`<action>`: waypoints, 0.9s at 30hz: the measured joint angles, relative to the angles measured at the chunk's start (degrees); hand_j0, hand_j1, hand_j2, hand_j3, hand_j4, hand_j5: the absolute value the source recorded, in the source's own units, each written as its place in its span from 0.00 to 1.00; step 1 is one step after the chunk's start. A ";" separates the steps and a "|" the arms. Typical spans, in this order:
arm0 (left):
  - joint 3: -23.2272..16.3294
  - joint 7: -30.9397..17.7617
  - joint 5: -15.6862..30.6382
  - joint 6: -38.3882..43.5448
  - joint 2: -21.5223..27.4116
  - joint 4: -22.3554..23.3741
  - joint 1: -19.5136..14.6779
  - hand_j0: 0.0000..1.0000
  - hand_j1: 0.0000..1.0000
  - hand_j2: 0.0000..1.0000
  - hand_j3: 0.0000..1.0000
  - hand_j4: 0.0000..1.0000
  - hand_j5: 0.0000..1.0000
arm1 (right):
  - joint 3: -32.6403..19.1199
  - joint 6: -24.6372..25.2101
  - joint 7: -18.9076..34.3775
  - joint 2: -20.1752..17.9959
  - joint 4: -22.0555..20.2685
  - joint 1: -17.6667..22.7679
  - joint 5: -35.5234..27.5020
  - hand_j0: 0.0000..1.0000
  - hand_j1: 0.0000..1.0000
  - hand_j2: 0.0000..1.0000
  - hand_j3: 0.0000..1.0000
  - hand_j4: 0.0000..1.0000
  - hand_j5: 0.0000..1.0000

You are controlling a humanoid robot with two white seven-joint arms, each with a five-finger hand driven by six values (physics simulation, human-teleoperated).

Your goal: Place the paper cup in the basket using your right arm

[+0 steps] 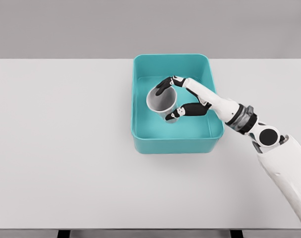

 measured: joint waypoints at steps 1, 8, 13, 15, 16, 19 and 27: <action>0.00 0.00 0.00 0.00 0.00 0.00 0.00 1.00 1.00 1.00 1.00 1.00 1.00 | 0.01 0.00 0.01 0.01 0.26 0.00 0.00 0.54 0.54 0.54 0.54 0.54 0.54; 0.00 0.00 0.00 0.00 0.00 -0.02 0.00 1.00 1.00 1.00 1.00 1.00 1.00 | 0.11 0.00 0.47 0.08 1.75 0.35 0.12 0.54 0.54 0.54 0.54 0.54 0.54; 0.00 0.00 0.00 0.00 0.00 -0.02 0.00 1.00 1.00 1.00 1.00 1.00 1.00 | 0.11 0.00 0.58 0.12 2.38 0.44 0.75 0.54 0.54 0.54 0.54 0.54 0.54; 0.00 0.00 0.00 0.00 0.00 -0.02 0.00 1.00 1.00 1.00 1.00 1.00 1.00 | 0.12 0.00 0.62 0.13 2.53 0.44 0.85 0.55 0.55 0.55 0.55 0.55 0.55; 0.00 0.00 0.00 0.00 0.00 -0.02 0.00 1.00 1.00 1.00 1.00 1.00 1.00 | 0.12 0.00 0.62 0.13 2.60 0.44 0.91 0.55 0.55 0.55 0.55 0.55 0.55; 0.00 -0.01 0.00 0.00 0.00 -0.02 0.00 1.00 1.00 1.00 1.00 1.00 1.00 | 0.11 0.00 0.67 0.14 2.85 0.44 1.05 0.55 0.55 0.55 0.55 0.55 0.55; 0.00 -0.01 0.00 0.00 0.00 -0.02 0.00 1.00 1.00 1.00 1.00 1.00 1.00 | 0.07 0.00 0.77 0.88 3.65 0.44 1.83 0.58 0.58 0.58 0.58 0.58 0.58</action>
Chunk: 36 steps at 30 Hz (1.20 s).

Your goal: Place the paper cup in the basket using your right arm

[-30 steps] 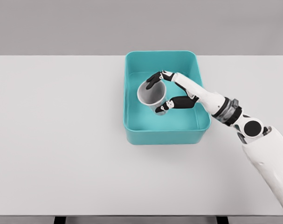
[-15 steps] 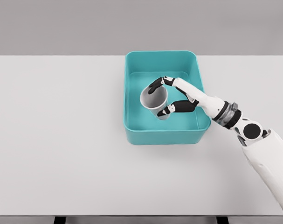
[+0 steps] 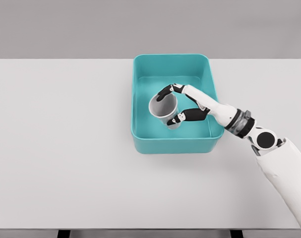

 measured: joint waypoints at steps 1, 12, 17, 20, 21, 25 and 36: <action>0.00 0.00 0.00 0.00 0.00 0.00 0.00 1.00 1.00 1.00 1.00 1.00 1.00 | -0.01 0.00 0.05 0.04 0.00 0.00 0.04 0.59 0.59 0.59 0.59 0.59 0.59; 0.00 0.00 0.00 0.00 0.00 0.00 0.00 1.00 1.00 1.00 1.00 1.00 1.00 | -0.05 0.00 0.19 -0.07 -0.56 0.44 0.13 0.84 0.84 0.84 0.84 0.84 0.84; 0.00 0.00 0.00 0.00 0.00 0.02 0.00 1.00 1.00 1.00 1.00 1.00 1.00 | -0.08 0.00 0.25 -0.43 -0.71 0.44 0.15 0.88 0.88 0.88 0.88 0.88 0.88; 0.00 0.00 0.00 0.00 0.00 0.01 0.00 1.00 1.00 1.00 1.00 1.00 1.00 | -0.11 0.01 0.26 -0.56 -0.77 0.44 0.18 0.88 0.88 0.88 0.88 0.88 0.88; 0.00 0.00 0.00 0.00 0.00 0.01 0.00 1.00 1.00 1.00 1.00 1.00 1.00 | -0.12 0.01 0.26 -0.59 -0.78 0.44 0.18 0.88 0.88 0.88 0.88 0.88 0.88; 0.00 0.00 0.00 0.00 0.00 0.00 0.00 1.00 1.00 1.00 1.00 1.00 1.00 | -0.13 0.01 1.16 -0.63 -0.88 0.35 0.16 0.91 0.91 0.91 0.91 0.91 0.91; 0.00 0.00 0.00 0.00 0.00 0.01 0.00 1.00 1.00 1.00 1.00 1.00 1.00 | -0.18 0.00 2.17 -0.90 -2.30 0.26 0.14 0.95 0.95 0.95 0.95 0.95 0.95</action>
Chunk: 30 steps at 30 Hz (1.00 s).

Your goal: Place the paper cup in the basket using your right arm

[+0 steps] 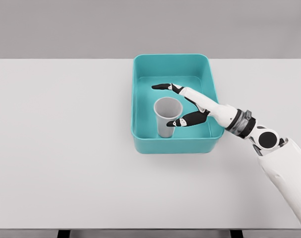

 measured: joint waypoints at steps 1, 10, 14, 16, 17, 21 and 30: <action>0.00 0.00 0.00 0.00 0.00 -0.01 0.00 1.00 1.00 1.00 1.00 1.00 1.00 | -0.01 0.00 0.03 -0.03 -0.10 0.00 0.02 0.97 0.97 0.97 0.97 0.97 0.97; 0.00 0.00 0.00 0.00 0.00 -0.02 0.00 1.00 1.00 1.00 1.00 1.00 1.00 | -0.11 0.00 0.10 -0.96 -2.09 0.18 -0.01 0.98 0.98 0.98 0.98 0.98 0.98; 0.00 0.01 0.00 0.00 0.00 -0.02 0.00 1.00 1.00 1.00 1.00 1.00 1.00 | -0.12 0.00 0.11 -1.17 -2.45 0.18 0.00 0.98 0.98 0.98 0.98 0.98 0.98; 0.00 0.00 0.00 0.00 0.00 -0.01 0.00 1.00 1.00 1.00 1.00 1.00 1.00 | -0.12 -0.01 0.12 -1.26 -2.82 0.18 -0.01 0.98 0.98 0.98 0.98 0.98 0.98; 0.00 0.00 0.00 0.00 0.00 -0.02 0.00 1.00 1.00 1.00 1.00 1.00 1.00 | -0.12 -0.01 0.12 -1.28 -2.96 0.26 -0.01 0.98 0.98 0.98 0.98 0.98 0.98; 0.00 0.00 0.00 0.00 0.00 -0.02 0.00 1.00 1.00 1.00 1.00 1.00 1.00 | -0.16 -0.01 0.12 -1.33 -3.26 0.09 -0.01 0.98 0.98 0.98 0.98 0.98 0.98; 0.00 0.01 0.00 0.00 0.00 -0.02 0.00 1.00 1.00 1.00 1.00 1.00 1.00 | -0.21 -0.01 0.12 -1.36 -4.35 0.18 -0.09 0.98 0.98 0.98 0.98 0.98 0.98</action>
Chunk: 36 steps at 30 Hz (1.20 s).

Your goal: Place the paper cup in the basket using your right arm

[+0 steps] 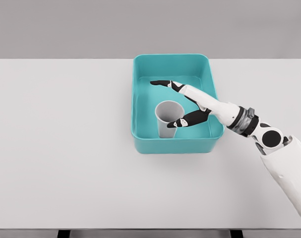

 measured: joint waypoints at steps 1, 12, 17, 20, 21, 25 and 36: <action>0.00 0.00 0.00 0.00 0.00 0.01 0.00 1.00 1.00 1.00 1.00 1.00 1.00 | -0.03 0.00 0.00 -0.02 -0.16 0.00 -0.01 0.98 0.98 0.98 0.98 0.98 0.98; 0.00 -0.01 0.00 0.00 0.00 0.01 0.00 1.00 1.00 1.00 1.00 1.00 1.00 | -1.54 -0.01 0.00 -4.89 -5.51 0.35 -0.83 0.98 0.98 0.98 0.98 0.98 0.98; 0.00 -0.01 -0.01 0.00 0.00 0.02 -0.01 1.00 1.00 1.00 1.00 1.00 1.00 | -3.43 -0.04 0.01 -9.94 -10.09 5.00 -3.32 0.98 0.98 0.98 0.98 0.98 0.98; 0.01 -0.01 0.00 0.00 0.00 0.00 0.00 1.00 1.00 1.00 1.00 1.00 1.00 | -8.86 -0.09 0.14 -13.18 -13.79 13.00 -4.04 0.98 0.98 0.98 0.98 0.98 0.98; 0.01 -0.01 0.00 0.00 0.00 0.00 0.00 1.00 1.00 1.00 1.00 1.00 1.00 | -10.77 -0.07 0.21 -14.09 -14.91 14.32 -4.25 0.98 0.98 0.98 0.98 0.98 0.98; 0.00 0.00 0.00 0.00 0.00 0.00 0.00 1.00 1.00 1.00 1.00 1.00 1.00 | -15.67 -0.01 0.31 -16.35 -17.99 15.03 -5.08 0.98 0.98 0.98 0.98 0.98 0.98; -0.06 -0.01 -0.11 0.06 0.00 0.08 0.00 1.00 1.00 1.00 1.00 1.00 1.00 | -17.55 -0.02 0.36 -17.58 -19.14 16.26 -5.53 0.99 0.99 0.99 0.99 0.99 0.99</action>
